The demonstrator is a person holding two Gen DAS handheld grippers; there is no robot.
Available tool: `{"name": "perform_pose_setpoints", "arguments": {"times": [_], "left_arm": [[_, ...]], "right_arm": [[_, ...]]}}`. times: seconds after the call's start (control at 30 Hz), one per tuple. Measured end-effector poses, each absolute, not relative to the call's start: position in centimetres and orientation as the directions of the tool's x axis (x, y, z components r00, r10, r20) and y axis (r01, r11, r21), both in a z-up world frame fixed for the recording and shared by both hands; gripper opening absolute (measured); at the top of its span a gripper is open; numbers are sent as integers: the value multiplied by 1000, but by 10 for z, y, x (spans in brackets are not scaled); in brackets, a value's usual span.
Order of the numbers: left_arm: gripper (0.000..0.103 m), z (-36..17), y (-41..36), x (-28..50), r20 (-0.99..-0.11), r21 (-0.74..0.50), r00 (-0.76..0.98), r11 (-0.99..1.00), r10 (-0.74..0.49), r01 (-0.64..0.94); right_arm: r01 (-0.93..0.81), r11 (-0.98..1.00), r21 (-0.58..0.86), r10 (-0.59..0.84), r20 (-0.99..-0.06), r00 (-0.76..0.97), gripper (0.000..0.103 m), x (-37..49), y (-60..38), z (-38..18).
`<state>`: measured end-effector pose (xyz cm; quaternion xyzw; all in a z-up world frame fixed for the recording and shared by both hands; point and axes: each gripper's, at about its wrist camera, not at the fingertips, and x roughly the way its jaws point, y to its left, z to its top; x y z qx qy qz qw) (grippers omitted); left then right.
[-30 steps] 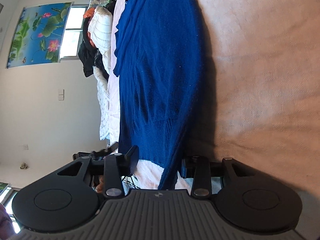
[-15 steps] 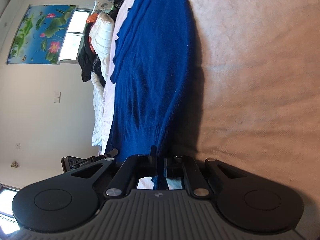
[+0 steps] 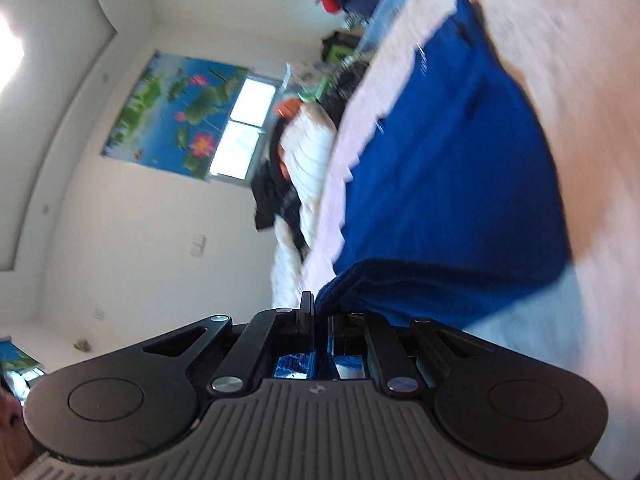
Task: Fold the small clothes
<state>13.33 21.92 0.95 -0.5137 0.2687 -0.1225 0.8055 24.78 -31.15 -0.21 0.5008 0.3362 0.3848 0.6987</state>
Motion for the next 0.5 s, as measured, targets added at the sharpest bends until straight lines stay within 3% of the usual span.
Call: {"name": "perform_pose_setpoints", "arguments": {"times": [0.1, 0.27, 0.5], "left_arm": [[5, 25, 226, 178, -264, -898, 846, 438, -463, -41], [5, 43, 235, 274, -267, -878, 862, 478, -431, -33], [5, 23, 237, 394, -388, -822, 842, 553, -375, -133]], "right_arm": [[-181, 171, 969, 848, -51, 528, 11, 295, -319, 1], [-184, 146, 972, 805, -9, 593, 11, 373, -318, 6], [-83, 213, 974, 762, -112, 638, 11, 489, -306, -18]]}}
